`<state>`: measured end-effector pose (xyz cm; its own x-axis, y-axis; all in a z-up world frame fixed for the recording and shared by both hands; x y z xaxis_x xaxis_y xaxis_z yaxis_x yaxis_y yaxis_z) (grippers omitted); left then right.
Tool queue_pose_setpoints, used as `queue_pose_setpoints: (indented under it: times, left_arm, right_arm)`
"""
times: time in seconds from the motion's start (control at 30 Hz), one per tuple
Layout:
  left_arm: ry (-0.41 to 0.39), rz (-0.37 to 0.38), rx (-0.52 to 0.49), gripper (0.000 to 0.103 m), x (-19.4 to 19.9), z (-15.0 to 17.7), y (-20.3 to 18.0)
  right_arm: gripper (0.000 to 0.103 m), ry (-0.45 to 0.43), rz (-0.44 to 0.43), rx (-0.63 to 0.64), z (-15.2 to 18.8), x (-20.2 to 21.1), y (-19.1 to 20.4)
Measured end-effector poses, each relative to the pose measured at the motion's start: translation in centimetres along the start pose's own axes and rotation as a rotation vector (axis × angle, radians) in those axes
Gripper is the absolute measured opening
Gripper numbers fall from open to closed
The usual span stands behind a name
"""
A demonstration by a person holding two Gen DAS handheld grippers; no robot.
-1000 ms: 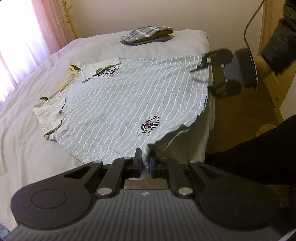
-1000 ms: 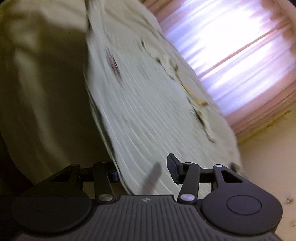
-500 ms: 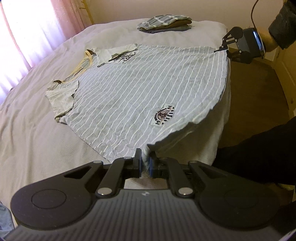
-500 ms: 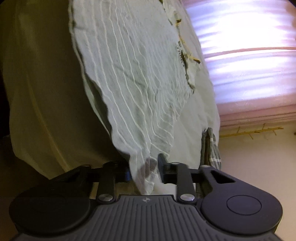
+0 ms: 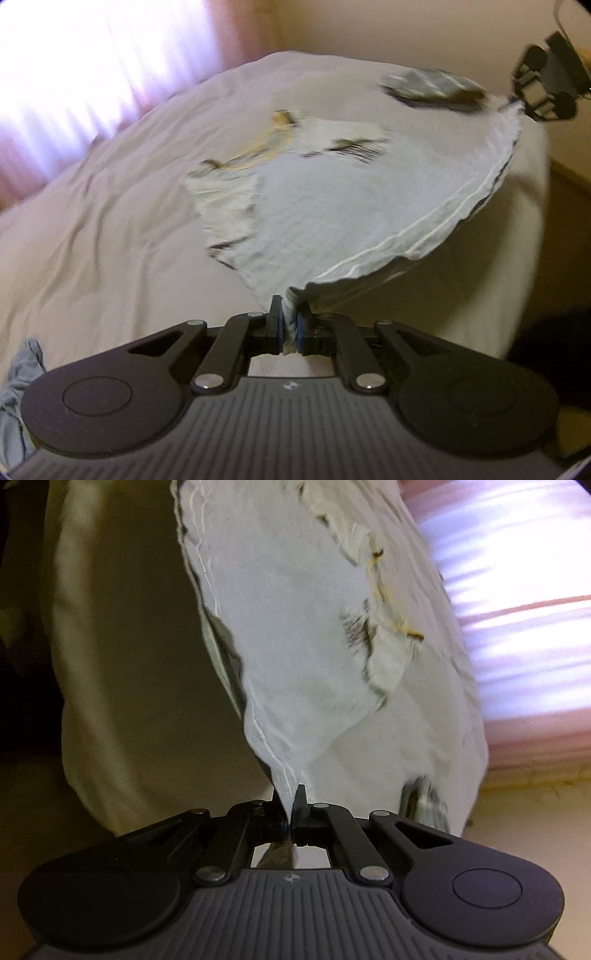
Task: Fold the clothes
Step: 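Lift the hem with both grippers and fold it toward the yellow collar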
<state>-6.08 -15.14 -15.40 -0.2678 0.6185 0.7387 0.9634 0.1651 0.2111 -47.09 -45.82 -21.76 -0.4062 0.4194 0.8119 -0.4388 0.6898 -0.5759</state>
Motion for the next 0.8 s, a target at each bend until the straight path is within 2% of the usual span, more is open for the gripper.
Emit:
queue_pose_setpoints:
  times: [0.03, 0.13, 0.2, 0.27, 0.4, 0.53, 0.57, 0.6, 0.63, 0.67, 0.8]
  left_arm:
    - [0.018, -0.003, 0.033, 0.005, -1.1, -0.9, 0.9]
    - [0.127, 0.028, 0.136, 0.005, -6.5, -2.9, 3.9]
    - [0.181, 0.05, 0.205, 0.005, -9.8, -3.7, 5.6]
    - [0.234, 0.078, 0.246, 0.005, -13.2, -4.1, 6.9]
    - [0.316, 0.109, 0.29, 0.005, -18.8, -4.5, 8.3]
    - [0.34, 0.116, 0.312, 0.005, -21.2, -4.6, 8.6]
    - [0.343, 0.118, 0.318, 0.005, -21.5, -4.4, 8.7]
    - [0.346, 0.121, 0.324, 0.006, -21.8, -4.3, 8.8]
    - [0.345, 0.125, 0.333, 0.006, -21.9, -4.0, 8.8]
    - [0.344, 0.13, 0.341, 0.006, -22.1, -3.8, 8.9]
    - [0.315, 0.162, 0.387, 0.006, -22.6, -2.9, 9.5]
  right_arm:
    - [0.0, -0.016, -0.01, 0.009, -0.6, -0.3, -2.0]
    - [0.0, -0.036, -0.121, 0.009, -2.3, -3.0, -8.6]
    - [0.0, -0.04, -0.232, 0.004, -3.5, -6.1, -12.4]
    - [0.0, -0.048, -0.319, -0.001, -4.5, -9.3, -15.0]
    - [0.0, -0.039, -0.539, -0.109, -5.2, -17.6, -19.3]
    - [0.004, -0.027, -0.639, -0.203, -5.1, -22.9, -20.3]
    - [0.017, -0.033, -0.64, -0.253, -4.7, -23.3, -20.5]
    - [0.042, -0.039, -0.641, -0.303, -4.3, -23.7, -20.6]
    - [0.052, -0.046, -0.641, -0.353, -3.9, -24.2, -20.8]
    - [0.057, -0.057, -0.645, -0.419, -3.2, -24.3, -21.0]
    - [0.059, -0.097, -0.673, -0.774, 1.0, -23.9, -21.2]
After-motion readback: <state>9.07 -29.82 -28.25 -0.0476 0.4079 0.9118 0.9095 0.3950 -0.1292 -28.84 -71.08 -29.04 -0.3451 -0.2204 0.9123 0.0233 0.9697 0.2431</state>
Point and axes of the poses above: each gripper's, at about its wrist camera, not at the fingertips, and x roughly against the way its jaws point, y to its left, z to its underside, the point moved 1 cm from there along -x, roughly the way its jaws point, and after that the axes turned 4 degrees about -z, right-handed, at the moved point
